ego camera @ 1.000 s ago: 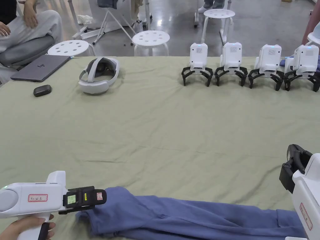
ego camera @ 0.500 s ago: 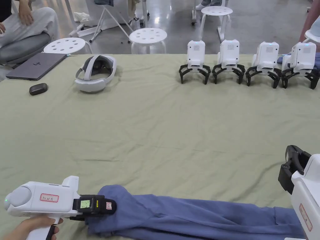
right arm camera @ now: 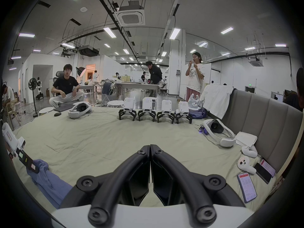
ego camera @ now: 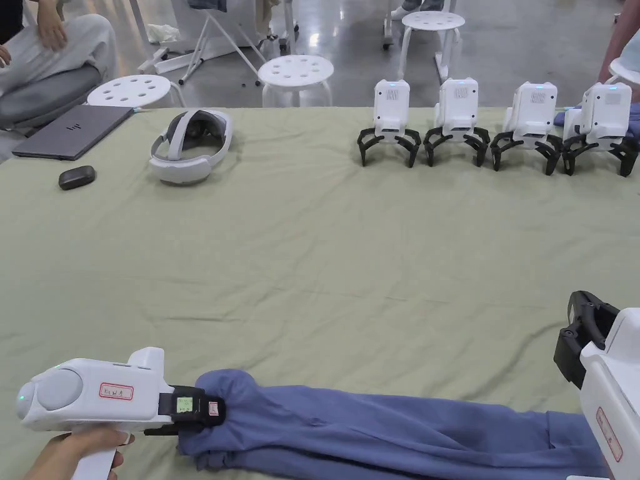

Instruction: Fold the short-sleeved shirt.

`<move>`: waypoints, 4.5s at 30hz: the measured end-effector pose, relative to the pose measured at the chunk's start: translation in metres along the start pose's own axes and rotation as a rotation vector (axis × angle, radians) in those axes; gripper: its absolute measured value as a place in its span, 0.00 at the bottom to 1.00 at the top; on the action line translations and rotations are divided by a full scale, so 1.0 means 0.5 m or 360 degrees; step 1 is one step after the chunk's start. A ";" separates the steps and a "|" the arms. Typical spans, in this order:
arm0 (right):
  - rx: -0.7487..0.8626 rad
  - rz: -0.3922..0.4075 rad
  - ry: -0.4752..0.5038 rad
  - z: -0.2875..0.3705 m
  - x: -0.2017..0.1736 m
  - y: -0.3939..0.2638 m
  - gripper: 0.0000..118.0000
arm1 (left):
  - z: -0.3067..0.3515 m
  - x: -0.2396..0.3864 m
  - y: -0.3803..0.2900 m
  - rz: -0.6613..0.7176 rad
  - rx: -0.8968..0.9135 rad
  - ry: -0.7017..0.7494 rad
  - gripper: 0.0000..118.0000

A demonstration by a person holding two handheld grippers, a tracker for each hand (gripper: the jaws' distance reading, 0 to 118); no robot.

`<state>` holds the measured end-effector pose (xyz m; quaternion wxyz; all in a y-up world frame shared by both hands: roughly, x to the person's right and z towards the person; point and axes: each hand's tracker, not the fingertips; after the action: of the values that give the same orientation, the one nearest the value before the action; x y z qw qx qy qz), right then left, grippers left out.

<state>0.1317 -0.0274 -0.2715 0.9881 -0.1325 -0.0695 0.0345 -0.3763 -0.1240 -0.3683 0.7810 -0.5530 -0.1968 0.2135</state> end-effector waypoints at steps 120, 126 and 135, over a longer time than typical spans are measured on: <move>0.0035 -0.0089 -0.0075 0.045 0.096 0.005 0.04 | -0.106 0.281 -0.052 -0.0538 0.0400 0.0360 0.00; 0.0027 -0.0086 -0.0086 0.049 0.102 0.000 0.04 | -0.109 0.343 -0.098 -0.0698 0.0348 0.0209 0.00; 0.0019 -0.0109 -0.0096 0.052 0.110 -0.008 0.04 | -0.191 0.377 -0.161 -0.0814 0.0177 0.0215 0.00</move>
<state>0.1822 -0.0198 -0.2388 0.9869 -0.1232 -0.1036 0.0052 -0.1585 -0.1184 -0.3083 0.8501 -0.4545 -0.2654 -0.0176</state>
